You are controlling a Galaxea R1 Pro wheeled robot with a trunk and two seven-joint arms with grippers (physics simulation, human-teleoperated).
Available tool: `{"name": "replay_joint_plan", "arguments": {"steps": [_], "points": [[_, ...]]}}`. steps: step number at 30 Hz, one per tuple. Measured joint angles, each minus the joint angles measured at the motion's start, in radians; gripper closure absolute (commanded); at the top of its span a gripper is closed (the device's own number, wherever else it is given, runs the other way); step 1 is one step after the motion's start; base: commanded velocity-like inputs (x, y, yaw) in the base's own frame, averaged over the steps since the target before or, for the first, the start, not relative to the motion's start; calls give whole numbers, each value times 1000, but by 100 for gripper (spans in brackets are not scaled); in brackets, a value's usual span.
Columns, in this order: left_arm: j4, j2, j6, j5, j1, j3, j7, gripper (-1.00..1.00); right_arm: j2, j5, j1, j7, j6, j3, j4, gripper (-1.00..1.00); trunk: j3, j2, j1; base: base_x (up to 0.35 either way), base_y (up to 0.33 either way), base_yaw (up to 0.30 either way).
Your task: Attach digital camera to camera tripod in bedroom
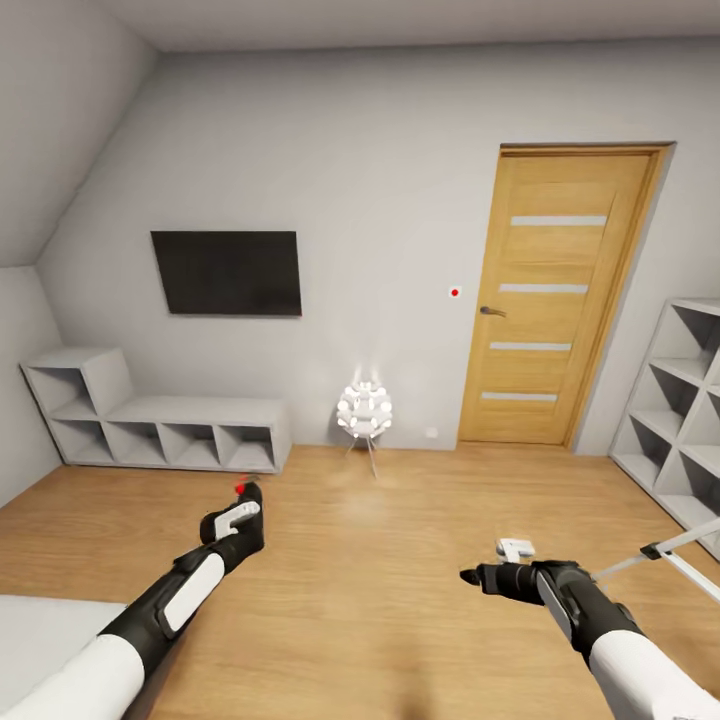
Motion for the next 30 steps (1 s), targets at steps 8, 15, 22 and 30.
{"name": "replay_joint_plan", "arguments": {"steps": [8,15,22,30], "points": [[500,-27,-46,-2,-1,3,-34,100,-39,33,0,-142,-340,4,436,-100,0,0,0,2,0,0],[683,-94,-138,-4,272,10,-70,100,-35,41,271,-256,-416,4,498,-100,0,0,0,0,0,0],[685,-103,-168,8,342,8,-71,100,-37,41,297,-255,-405,3,499,-100,0,0,0,0,0,0],[684,-147,-183,13,361,10,-72,100,-35,41,299,-255,-401,4,500,-100,0,0,0,0,0,0]]}}
